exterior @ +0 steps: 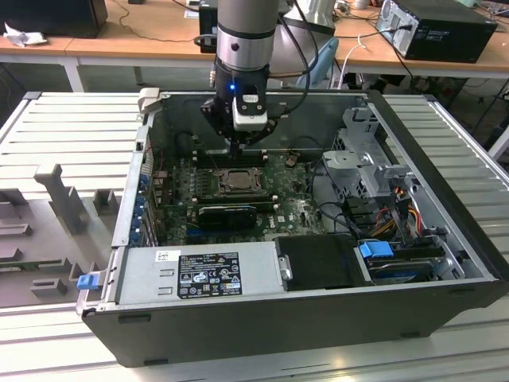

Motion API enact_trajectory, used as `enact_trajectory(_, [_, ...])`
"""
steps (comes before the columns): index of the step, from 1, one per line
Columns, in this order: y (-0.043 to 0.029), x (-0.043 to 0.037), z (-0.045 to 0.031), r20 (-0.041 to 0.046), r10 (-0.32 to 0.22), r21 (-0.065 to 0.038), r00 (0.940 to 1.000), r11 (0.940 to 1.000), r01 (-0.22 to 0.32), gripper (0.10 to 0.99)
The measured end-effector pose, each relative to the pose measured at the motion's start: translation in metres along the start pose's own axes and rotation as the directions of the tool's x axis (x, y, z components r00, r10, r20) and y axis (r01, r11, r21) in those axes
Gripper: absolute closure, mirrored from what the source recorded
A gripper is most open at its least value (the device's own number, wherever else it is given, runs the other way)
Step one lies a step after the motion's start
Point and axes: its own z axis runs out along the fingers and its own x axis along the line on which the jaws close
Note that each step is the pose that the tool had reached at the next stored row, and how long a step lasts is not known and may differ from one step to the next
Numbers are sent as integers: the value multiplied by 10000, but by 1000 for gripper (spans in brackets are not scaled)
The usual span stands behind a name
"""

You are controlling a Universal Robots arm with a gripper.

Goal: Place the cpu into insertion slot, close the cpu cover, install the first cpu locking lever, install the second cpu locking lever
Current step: 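Install the first cpu locking lever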

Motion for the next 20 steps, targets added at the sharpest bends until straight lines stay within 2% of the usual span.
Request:
enact_trajectory(4, [0,-1,0,4,-478,14,9989,9989,478,980])
enact_trajectory(11, [0,0,1,-10,-1443,50,9895,9895,1443,980])
enact_trajectory(13, [0,0,2,-19,-1802,65,9836,9836,1802,980])
enact_trajectory(15, [0,0,3,-36,-2374,87,9714,9714,2374,980])
enact_trajectory(17, [0,0,4,-46,-2695,99,9630,9629,2695,980])
enact_trajectory(20, [0,0,4,-69,-3359,124,9419,9418,3359,980])
